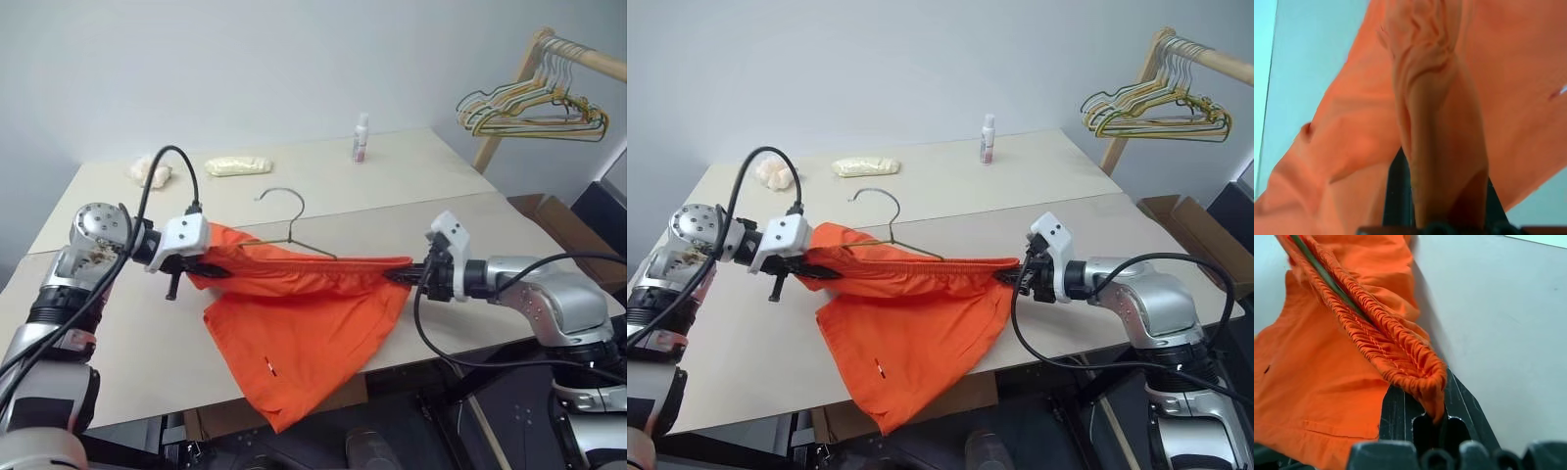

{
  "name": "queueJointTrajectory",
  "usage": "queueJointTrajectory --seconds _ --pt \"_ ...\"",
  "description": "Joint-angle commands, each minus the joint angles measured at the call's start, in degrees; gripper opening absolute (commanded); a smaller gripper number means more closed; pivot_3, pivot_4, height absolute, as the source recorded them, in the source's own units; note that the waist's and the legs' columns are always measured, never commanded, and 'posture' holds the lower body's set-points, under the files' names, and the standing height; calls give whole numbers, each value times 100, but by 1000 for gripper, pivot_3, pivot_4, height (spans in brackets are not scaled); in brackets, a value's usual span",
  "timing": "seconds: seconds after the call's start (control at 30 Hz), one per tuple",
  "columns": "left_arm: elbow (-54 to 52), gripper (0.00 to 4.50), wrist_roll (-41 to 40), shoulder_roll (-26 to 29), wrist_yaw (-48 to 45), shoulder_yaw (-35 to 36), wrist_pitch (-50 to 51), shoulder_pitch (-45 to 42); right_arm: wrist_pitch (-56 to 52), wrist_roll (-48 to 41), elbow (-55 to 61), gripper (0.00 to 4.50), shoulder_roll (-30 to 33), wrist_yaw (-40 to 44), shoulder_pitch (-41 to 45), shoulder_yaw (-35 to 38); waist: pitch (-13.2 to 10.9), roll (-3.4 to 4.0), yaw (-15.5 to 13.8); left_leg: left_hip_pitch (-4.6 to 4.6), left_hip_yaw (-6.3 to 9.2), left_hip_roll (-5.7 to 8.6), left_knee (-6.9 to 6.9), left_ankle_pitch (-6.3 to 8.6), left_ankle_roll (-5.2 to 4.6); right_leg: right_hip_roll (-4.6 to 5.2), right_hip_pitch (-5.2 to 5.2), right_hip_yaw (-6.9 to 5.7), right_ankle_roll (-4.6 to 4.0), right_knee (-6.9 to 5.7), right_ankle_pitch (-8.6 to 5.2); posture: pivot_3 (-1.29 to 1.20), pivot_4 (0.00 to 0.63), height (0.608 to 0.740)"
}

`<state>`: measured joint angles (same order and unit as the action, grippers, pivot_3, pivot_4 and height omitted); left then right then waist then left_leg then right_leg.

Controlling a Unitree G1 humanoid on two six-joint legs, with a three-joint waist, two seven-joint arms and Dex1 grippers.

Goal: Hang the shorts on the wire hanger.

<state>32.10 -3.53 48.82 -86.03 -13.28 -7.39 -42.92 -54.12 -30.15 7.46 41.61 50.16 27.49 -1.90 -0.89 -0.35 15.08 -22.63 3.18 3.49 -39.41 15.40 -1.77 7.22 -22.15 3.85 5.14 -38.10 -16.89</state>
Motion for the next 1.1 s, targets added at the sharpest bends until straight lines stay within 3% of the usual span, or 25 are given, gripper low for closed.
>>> queueJointTrajectory --seconds 0.03,0.2,0.33,0.63,0.67,0.9,1.1 --pt "516 0 460 405 243 61 -54 -96 69 158 24 34 521 10 91 340 0 0 -4 0 0 1 0 0 0 1 0 0 0 0 0 -215 0 740" --pt "303 0 94 -4 170 99 270 -203 43 122 604 34 403 41 286 -95 0 0 -3 -3 0 1 0 1 -1 2 -2 -3 0 0 0 -230 0 740" --pt "144 0 -114 -339 97 141 514 -298 26 268 746 1142 287 -119 485 -413 0 0 10 -3 0 1 0 1 -1 2 -4 -2 0 0 0 -239 0 740" --pt "59 0 -132 -450 -2 148 600 -314 -55 182 984 4302 526 -226 365 38 0 -1 13 -8 0 1 -1 1 -1 3 -5 -2 0 0 0 -252 0 740" --pt "58 0 -138 -457 -21 145 597 -317 -60 161 1038 4482 549 -205 364 34 0 -1 12 -8 0 0 -1 1 -1 3 -5 -3 0 0 0 -255 0 740" --pt "59 0 -88 -541 -72 97 532 -401 47 358 1052 4482 452 -95 715 -523 1 -1 45 -7 0 0 -1 1 -1 2 -5 -2 0 1 0 -247 0 740" --pt "48 0 7 -557 -85 36 443 -438 13 252 862 4482 118 68 1630 -622 1 -1 107 -8 0 1 -2 1 -1 3 -6 -2 0 0 0 -238 0 740"
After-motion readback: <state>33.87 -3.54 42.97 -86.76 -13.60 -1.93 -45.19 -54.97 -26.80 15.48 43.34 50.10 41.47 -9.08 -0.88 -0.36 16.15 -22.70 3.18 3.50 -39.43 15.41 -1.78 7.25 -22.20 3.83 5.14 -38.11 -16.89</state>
